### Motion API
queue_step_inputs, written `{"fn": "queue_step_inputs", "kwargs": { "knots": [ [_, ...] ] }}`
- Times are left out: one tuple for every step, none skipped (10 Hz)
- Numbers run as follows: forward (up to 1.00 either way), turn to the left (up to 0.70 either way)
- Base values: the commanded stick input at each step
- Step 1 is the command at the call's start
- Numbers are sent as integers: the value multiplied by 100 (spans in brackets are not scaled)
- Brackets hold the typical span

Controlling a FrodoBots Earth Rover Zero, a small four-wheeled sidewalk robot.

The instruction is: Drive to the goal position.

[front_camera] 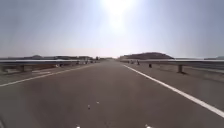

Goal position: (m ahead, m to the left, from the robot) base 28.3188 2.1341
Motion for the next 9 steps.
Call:
{"fn": "queue_step_inputs", "kwargs": {
  "knots": [
    [70,0],
    [70,0],
    [70,0],
    [70,0],
    [70,0],
    [70,0],
    [70,0],
    [70,0],
    [70,0]
  ]
}}
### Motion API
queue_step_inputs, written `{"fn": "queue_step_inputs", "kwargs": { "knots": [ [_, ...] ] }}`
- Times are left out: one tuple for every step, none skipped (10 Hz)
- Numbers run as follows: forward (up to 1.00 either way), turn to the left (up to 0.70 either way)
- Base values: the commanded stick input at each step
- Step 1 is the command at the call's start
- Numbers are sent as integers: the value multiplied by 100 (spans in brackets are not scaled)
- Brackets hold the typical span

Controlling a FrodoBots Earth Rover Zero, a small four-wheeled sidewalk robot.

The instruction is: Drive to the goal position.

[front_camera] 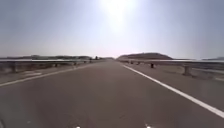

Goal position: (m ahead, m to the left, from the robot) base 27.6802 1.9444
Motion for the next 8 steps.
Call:
{"fn": "queue_step_inputs", "kwargs": {
  "knots": [
    [70,0],
    [70,0],
    [70,0],
    [70,0],
    [70,0],
    [70,0],
    [70,0],
    [70,0]
  ]
}}
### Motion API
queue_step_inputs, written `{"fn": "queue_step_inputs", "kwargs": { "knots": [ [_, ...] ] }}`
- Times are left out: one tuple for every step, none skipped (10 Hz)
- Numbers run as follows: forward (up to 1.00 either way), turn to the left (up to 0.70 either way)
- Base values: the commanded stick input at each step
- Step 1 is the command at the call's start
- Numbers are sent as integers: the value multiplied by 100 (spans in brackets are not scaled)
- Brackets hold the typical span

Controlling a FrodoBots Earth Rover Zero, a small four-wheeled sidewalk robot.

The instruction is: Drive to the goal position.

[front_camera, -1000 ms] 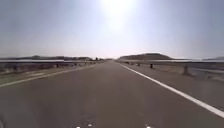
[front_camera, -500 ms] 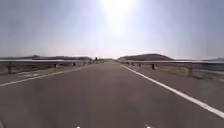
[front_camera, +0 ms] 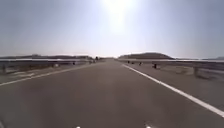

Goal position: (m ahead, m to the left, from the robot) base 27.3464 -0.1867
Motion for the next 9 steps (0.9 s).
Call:
{"fn": "queue_step_inputs", "kwargs": {
  "knots": [
    [70,0],
    [70,0],
    [70,0],
    [70,0],
    [70,0],
    [70,0],
    [70,0],
    [70,0],
    [70,0]
  ]
}}
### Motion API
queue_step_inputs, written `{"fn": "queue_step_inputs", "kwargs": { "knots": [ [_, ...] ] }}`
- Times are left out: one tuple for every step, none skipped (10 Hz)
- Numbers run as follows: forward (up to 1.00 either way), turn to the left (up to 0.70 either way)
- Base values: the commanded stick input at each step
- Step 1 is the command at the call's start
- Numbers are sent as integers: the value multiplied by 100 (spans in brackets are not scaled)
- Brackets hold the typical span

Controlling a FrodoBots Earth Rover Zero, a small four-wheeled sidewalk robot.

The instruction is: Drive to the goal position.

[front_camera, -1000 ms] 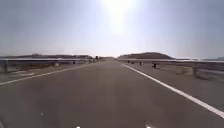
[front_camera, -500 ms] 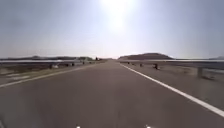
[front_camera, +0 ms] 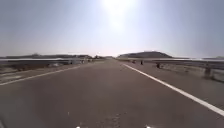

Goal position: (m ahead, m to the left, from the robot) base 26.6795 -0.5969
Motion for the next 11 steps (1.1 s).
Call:
{"fn": "queue_step_inputs", "kwargs": {
  "knots": [
    [70,0],
    [70,0],
    [70,0],
    [70,0],
    [70,0],
    [70,0],
    [70,0],
    [70,0],
    [70,0],
    [70,0],
    [70,0]
  ]
}}
